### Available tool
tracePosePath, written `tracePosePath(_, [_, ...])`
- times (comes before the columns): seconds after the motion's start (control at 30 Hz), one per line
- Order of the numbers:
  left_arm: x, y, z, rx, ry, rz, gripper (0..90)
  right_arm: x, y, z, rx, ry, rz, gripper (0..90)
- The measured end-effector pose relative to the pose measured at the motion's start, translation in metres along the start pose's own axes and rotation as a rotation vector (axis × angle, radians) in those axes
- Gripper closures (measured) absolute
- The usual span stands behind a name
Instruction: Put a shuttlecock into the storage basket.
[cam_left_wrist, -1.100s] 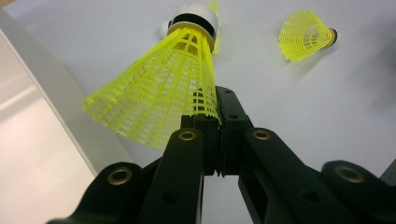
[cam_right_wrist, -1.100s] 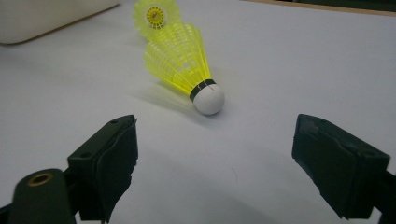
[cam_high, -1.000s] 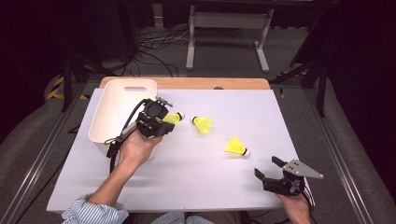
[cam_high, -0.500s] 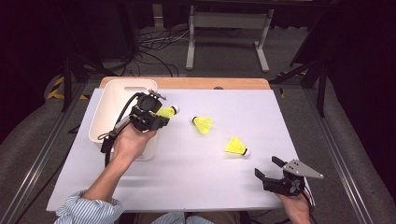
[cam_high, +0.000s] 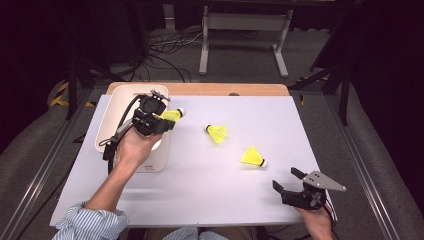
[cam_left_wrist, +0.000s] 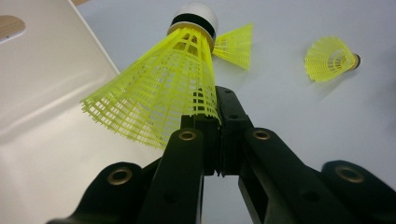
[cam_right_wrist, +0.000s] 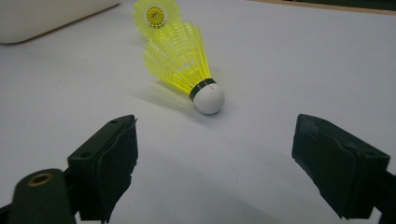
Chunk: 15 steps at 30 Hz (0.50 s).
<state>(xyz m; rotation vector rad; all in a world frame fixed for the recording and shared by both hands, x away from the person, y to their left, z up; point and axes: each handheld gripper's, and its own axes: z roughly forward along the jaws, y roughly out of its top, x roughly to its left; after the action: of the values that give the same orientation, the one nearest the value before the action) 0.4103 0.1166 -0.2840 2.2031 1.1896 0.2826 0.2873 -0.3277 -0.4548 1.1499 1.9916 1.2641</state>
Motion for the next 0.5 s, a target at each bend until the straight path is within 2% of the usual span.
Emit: tracePosePath(0.5, [0.022,0.002,-0.006,-0.008,0.037,-0.049,89.0,0.000,0.000,0.000,-0.002,-0.001,0.001,14.7])
